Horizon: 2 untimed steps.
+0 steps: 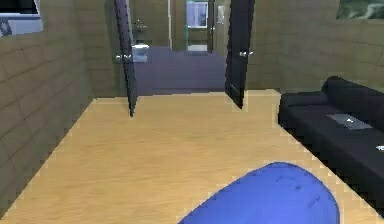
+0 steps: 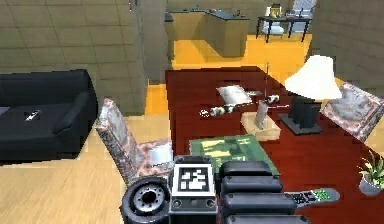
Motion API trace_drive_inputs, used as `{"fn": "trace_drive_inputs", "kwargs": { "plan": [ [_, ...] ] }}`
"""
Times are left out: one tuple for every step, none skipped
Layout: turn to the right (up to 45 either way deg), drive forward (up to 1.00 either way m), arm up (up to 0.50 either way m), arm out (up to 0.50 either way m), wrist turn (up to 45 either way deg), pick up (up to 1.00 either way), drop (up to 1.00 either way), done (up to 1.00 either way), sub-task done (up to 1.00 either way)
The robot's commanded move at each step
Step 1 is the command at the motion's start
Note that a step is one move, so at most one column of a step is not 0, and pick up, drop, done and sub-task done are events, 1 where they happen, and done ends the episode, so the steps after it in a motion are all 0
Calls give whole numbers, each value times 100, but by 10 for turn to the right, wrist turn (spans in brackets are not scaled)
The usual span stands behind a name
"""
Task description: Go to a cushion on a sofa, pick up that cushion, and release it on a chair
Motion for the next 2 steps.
{"fn": "trace_drive_inputs", "kwargs": {
  "plan": [
    [0, 100, 0, 0, 0, 0, 0, 0, 0],
    [0, 100, 0, 0, 0, 0, 0, 0, 0]
  ]
}}
